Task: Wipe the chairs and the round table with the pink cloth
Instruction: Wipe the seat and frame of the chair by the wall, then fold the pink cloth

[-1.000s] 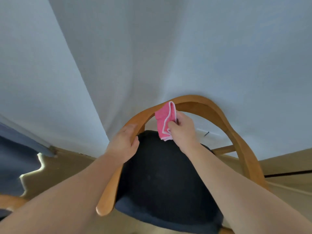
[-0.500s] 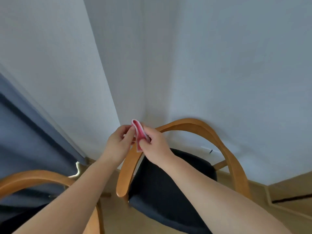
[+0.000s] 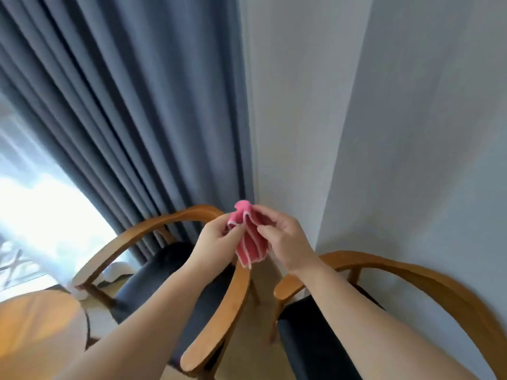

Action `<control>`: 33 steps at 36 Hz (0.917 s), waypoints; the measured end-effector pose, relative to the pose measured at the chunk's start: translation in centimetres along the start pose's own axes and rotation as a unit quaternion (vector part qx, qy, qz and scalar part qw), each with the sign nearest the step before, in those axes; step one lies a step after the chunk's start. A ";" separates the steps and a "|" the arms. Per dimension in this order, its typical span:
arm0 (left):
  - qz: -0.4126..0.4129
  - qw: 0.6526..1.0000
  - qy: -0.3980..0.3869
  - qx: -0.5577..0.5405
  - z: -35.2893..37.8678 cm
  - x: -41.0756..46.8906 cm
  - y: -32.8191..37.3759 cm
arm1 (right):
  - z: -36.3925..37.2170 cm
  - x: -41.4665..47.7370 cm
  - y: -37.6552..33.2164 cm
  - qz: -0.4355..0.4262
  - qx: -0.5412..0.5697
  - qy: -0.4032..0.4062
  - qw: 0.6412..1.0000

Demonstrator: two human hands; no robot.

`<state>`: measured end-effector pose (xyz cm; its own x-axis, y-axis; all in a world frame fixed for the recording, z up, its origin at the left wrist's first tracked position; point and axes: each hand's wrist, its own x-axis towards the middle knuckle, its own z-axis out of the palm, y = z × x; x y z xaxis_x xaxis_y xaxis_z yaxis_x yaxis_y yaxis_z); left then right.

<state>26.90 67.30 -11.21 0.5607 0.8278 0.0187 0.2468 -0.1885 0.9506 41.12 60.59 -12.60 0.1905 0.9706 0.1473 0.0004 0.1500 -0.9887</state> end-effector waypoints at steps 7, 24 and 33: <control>0.003 0.985 0.169 0.025 -11.8 -8.9 -1.0 | 13.0 2.1 -1.7 -0.042 -0.049 -0.154 0.986; -0.213 0.875 0.433 0.031 -39.7 -47.2 -9.3 | 58.1 -6.3 -4.7 -0.123 -0.113 -0.432 0.886; -0.183 0.818 0.543 0.054 -45.1 -61.3 -10.3 | 77.5 -11.7 -5.2 -0.133 -0.162 -0.580 0.787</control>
<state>-45.70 42.32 -8.12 -0.5847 0.8090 0.0599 0.3420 0.1789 0.9225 -37.19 63.02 -6.98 -0.8834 0.4598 0.0903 0.1755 0.5033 -0.8461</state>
